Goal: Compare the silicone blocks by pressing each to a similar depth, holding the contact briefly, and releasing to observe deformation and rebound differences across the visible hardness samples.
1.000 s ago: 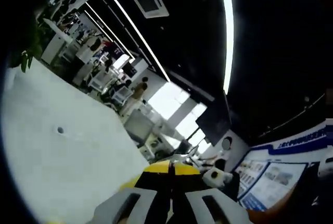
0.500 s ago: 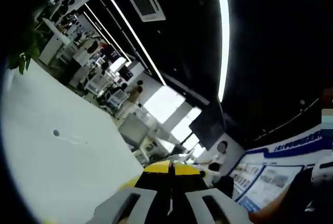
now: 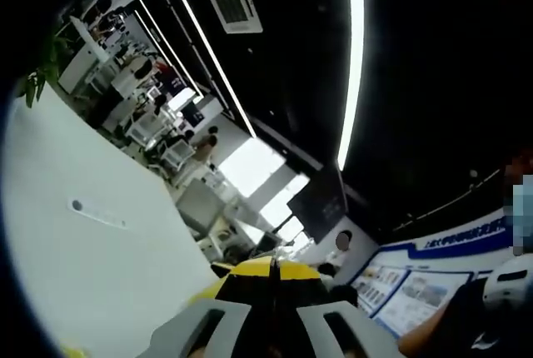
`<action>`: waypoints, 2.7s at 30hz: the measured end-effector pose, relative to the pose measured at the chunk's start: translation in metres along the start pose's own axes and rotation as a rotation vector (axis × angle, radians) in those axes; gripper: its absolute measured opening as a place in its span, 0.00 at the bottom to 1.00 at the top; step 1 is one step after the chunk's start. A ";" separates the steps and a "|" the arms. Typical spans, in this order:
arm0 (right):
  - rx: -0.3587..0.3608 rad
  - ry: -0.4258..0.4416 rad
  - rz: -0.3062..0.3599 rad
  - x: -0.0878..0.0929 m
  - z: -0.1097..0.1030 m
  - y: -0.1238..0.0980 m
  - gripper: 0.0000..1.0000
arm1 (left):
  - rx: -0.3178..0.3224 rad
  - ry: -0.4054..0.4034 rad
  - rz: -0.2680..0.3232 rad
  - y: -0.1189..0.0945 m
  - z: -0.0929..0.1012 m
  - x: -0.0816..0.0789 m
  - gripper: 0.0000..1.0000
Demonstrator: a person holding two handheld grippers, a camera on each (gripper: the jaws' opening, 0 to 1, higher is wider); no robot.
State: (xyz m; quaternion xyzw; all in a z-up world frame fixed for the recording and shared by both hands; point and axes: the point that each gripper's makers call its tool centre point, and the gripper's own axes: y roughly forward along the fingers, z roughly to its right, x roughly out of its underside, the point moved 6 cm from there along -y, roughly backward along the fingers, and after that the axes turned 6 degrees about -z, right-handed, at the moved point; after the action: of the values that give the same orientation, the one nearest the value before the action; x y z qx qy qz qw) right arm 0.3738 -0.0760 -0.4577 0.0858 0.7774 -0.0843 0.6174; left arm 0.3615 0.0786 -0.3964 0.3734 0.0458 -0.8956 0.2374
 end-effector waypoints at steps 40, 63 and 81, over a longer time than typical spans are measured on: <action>-0.142 -0.089 0.034 -0.016 -0.019 0.024 0.36 | 0.053 -0.034 -0.013 0.000 0.015 0.003 0.00; -0.153 -0.066 0.013 -0.017 -0.020 0.026 0.22 | 0.049 -0.048 -0.003 -0.003 0.014 0.005 0.00; -0.152 0.016 -0.071 -0.019 -0.025 0.026 0.07 | 0.028 -0.035 -0.004 -0.005 0.012 0.008 0.00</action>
State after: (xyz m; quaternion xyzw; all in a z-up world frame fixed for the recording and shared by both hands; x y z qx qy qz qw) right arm 0.3607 -0.0457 -0.4342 0.0116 0.7890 -0.0462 0.6125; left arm 0.3465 0.0769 -0.3936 0.3611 0.0299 -0.9029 0.2313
